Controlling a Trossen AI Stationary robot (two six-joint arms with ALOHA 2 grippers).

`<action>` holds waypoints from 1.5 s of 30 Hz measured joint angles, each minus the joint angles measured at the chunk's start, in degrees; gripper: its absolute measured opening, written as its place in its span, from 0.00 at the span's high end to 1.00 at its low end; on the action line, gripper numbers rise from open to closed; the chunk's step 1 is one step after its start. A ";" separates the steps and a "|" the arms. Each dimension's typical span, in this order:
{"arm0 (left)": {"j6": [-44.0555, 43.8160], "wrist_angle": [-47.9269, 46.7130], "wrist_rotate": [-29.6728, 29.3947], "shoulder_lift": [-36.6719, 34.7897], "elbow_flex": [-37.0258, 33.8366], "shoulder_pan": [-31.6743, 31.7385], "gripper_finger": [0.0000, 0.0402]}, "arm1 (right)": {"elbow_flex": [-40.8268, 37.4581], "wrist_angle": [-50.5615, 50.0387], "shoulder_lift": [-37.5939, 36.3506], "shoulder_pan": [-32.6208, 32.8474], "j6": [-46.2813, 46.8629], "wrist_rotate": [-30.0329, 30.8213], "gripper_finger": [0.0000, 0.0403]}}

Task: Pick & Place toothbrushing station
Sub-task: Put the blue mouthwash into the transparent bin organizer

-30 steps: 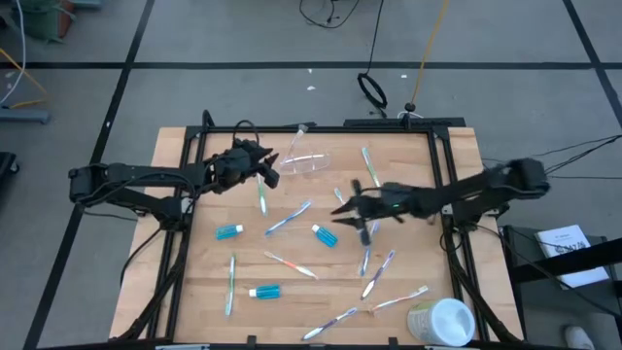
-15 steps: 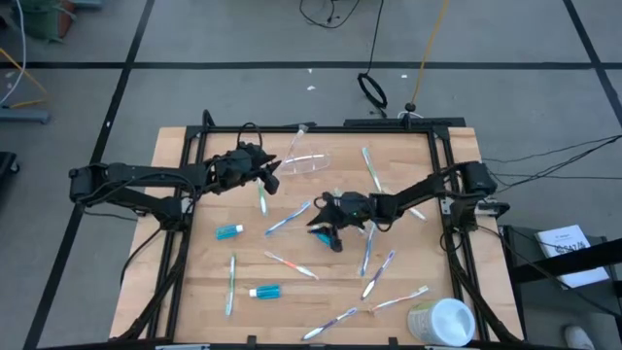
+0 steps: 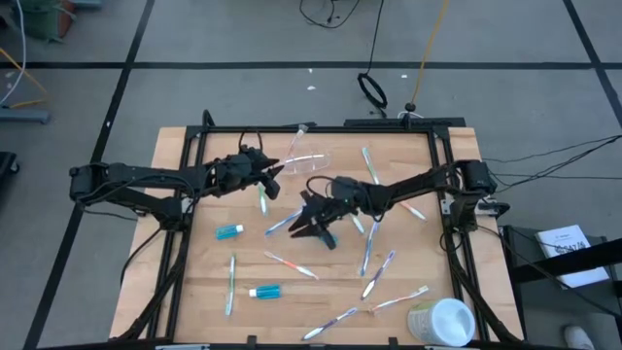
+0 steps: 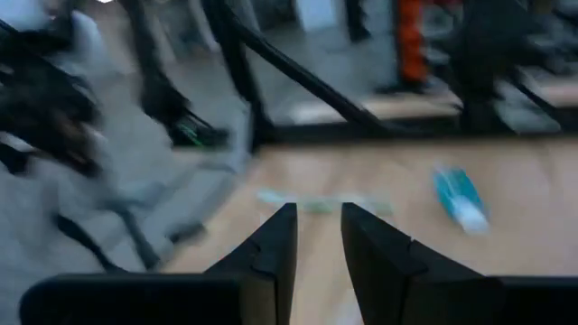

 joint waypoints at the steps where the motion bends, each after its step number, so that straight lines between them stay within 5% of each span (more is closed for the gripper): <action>1: -0.20 0.46 0.05 0.02 0.00 -0.04 0.70 | 0.57 -0.16 -0.05 0.00 0.58 -0.28 0.80; 7: -1.36 1.85 0.51 0.00 0.00 -0.25 0.70 | 2.57 -16.08 -0.05 -1.05 2.19 0.03 0.81; 15: 0.58 1.71 1.03 0.00 0.00 -0.22 0.70 | 11.09 -41.13 -2.97 -3.01 -10.56 3.58 0.81; 21: 3.44 3.35 0.86 -0.52 0.00 0.85 0.70 | 14.55 -55.30 -2.10 -1.58 -15.57 12.75 0.78; 31: 3.16 2.13 0.93 -0.48 0.00 0.90 0.70 | 10.55 -55.35 -1.01 -1.75 -6.70 13.62 0.58; 45: 1.22 1.00 0.99 -0.48 0.00 0.84 0.70 | -5.67 -30.60 -1.23 -1.38 10.23 21.18 0.50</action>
